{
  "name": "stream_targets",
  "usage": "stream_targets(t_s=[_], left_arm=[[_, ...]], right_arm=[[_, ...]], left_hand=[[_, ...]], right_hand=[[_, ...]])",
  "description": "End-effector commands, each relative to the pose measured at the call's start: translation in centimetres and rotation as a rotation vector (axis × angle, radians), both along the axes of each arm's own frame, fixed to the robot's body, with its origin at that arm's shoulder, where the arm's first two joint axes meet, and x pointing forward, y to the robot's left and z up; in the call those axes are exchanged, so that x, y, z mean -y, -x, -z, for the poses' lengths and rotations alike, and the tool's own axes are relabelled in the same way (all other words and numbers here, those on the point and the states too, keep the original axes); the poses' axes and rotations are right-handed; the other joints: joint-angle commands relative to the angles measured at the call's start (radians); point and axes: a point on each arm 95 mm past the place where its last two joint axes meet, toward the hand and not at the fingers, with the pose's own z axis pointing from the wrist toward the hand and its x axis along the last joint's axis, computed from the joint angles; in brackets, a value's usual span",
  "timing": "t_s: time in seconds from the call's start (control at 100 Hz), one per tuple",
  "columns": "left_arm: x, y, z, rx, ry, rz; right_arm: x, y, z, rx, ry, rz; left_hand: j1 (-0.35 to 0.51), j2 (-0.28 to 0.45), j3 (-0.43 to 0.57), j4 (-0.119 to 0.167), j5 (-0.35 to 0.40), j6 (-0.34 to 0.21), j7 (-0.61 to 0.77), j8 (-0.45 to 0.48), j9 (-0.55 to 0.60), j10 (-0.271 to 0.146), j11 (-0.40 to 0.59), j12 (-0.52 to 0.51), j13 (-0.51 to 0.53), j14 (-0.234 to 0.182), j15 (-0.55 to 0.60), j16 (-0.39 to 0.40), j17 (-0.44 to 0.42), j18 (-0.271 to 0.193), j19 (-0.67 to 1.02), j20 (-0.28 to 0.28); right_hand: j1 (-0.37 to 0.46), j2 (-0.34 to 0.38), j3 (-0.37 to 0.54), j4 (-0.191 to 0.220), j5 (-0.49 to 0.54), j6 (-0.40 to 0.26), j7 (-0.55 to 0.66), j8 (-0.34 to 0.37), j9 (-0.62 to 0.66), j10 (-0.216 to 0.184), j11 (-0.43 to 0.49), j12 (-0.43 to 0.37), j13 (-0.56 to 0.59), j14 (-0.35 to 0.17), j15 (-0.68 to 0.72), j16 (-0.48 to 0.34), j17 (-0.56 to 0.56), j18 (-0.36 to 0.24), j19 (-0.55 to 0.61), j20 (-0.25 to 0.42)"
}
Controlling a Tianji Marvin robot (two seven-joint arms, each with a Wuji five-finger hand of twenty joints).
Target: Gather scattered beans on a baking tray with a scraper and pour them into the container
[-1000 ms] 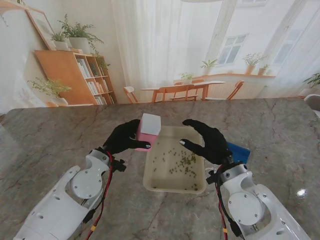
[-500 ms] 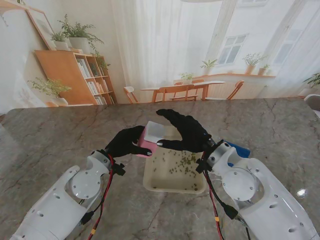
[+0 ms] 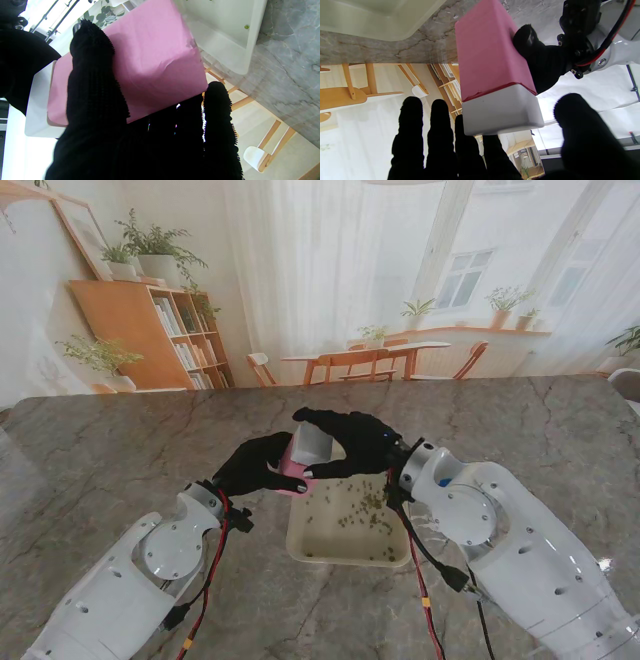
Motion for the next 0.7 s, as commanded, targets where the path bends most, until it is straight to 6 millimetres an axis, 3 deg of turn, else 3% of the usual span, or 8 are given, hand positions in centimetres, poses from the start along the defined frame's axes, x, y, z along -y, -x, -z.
stream_targets(t_s=[0.0,0.15,0.25,0.3,0.35,0.44,0.59,0.69], left_arm=[[0.4,0.1,-0.2,0.005,0.019,0.006],[0.3,0.1,-0.3,0.005,0.023,0.002],[0.2,0.2,-0.4,0.004,0.026,-0.001],[0.1,0.2,-0.4,0.004,0.025,-0.002],[0.1,0.3,-0.4,0.003,0.025,-0.004],[0.1,0.3,-0.4,-0.001,0.028,-0.005],[0.1,0.4,-0.5,-0.005,0.035,-0.004],[0.2,0.4,-0.5,-0.006,0.037,-0.002]], right_arm=[[0.0,-0.4,-0.2,0.002,0.001,-0.004],[-0.1,-1.2,-0.3,0.064,-0.005,-0.017],[-0.1,-1.7,-0.4,0.100,-0.015,-0.031],[0.0,-1.8,-0.5,0.106,-0.012,-0.046],[0.0,-1.9,-0.6,0.117,-0.003,-0.064],[0.0,-2.2,-0.9,0.157,0.021,-0.100],[-0.3,-2.6,-1.4,0.231,0.059,-0.158],[-0.6,-2.7,-1.8,0.283,0.072,-0.190]], left_hand=[[0.219,0.255,0.211,0.017,0.113,-0.157,0.106,0.027,0.101,-0.158,0.245,0.081,-0.001,-0.040,0.060,0.028,0.000,-0.007,0.014,0.030],[0.219,0.253,0.208,0.018,0.114,-0.158,0.107,0.025,0.103,-0.157,0.246,0.079,0.003,-0.039,0.061,0.029,0.003,-0.008,0.015,0.031],[0.219,0.253,0.209,0.018,0.114,-0.160,0.108,0.023,0.103,-0.159,0.246,0.079,0.003,-0.041,0.061,0.029,0.003,-0.007,0.015,0.032],[0.219,0.254,0.207,0.018,0.114,-0.161,0.109,0.023,0.104,-0.158,0.246,0.078,0.003,-0.041,0.061,0.029,0.004,-0.008,0.015,0.032],[0.219,0.254,0.208,0.018,0.114,-0.160,0.109,0.022,0.103,-0.158,0.246,0.078,0.003,-0.041,0.061,0.029,0.004,-0.007,0.015,0.032],[0.219,0.253,0.208,0.018,0.116,-0.161,0.110,0.021,0.104,-0.158,0.247,0.078,0.005,-0.041,0.061,0.029,0.005,-0.007,0.016,0.033],[0.219,0.252,0.207,0.018,0.115,-0.161,0.110,0.020,0.105,-0.157,0.247,0.077,0.006,-0.040,0.061,0.030,0.006,-0.006,0.017,0.034],[0.219,0.252,0.206,0.019,0.116,-0.161,0.111,0.019,0.105,-0.159,0.247,0.077,0.007,-0.040,0.062,0.031,0.006,-0.006,0.017,0.034]], right_hand=[[0.057,-0.012,-0.017,0.000,0.025,0.014,0.025,0.028,0.026,-0.030,0.030,0.025,0.028,-0.039,0.045,0.020,0.029,-0.052,0.052,0.022],[0.246,-0.002,-0.033,0.015,0.187,-0.085,0.142,0.056,0.212,-0.145,0.140,0.085,0.158,-0.154,0.152,0.033,0.172,-0.145,0.138,0.010],[0.281,-0.027,0.144,-0.003,0.289,-0.197,0.235,0.076,0.311,-0.222,0.220,0.106,0.239,-0.213,0.192,0.025,0.251,-0.181,0.169,-0.022],[0.300,-0.029,0.181,-0.008,0.308,-0.246,0.260,0.085,0.335,-0.257,0.241,0.106,0.257,-0.232,0.186,0.017,0.260,-0.179,0.167,-0.027],[0.333,-0.068,0.205,-0.065,0.309,-0.305,0.302,0.076,0.359,-0.301,0.253,0.171,0.276,-0.257,0.174,0.007,0.260,-0.173,0.163,-0.035],[0.387,-0.131,0.243,-0.114,0.302,-0.398,0.358,0.065,0.407,-0.365,0.232,0.204,0.310,-0.292,0.154,-0.007,0.259,-0.163,0.149,-0.050],[0.438,-0.198,0.324,-0.153,0.296,-0.545,0.420,0.062,0.467,-0.463,0.181,0.213,0.337,-0.317,0.097,0.030,0.217,-0.118,0.130,-0.080],[0.418,-0.234,0.410,-0.184,0.296,-0.614,0.470,-0.002,0.470,-0.496,0.178,0.173,0.338,-0.322,0.068,0.034,0.187,-0.109,0.128,-0.119]])
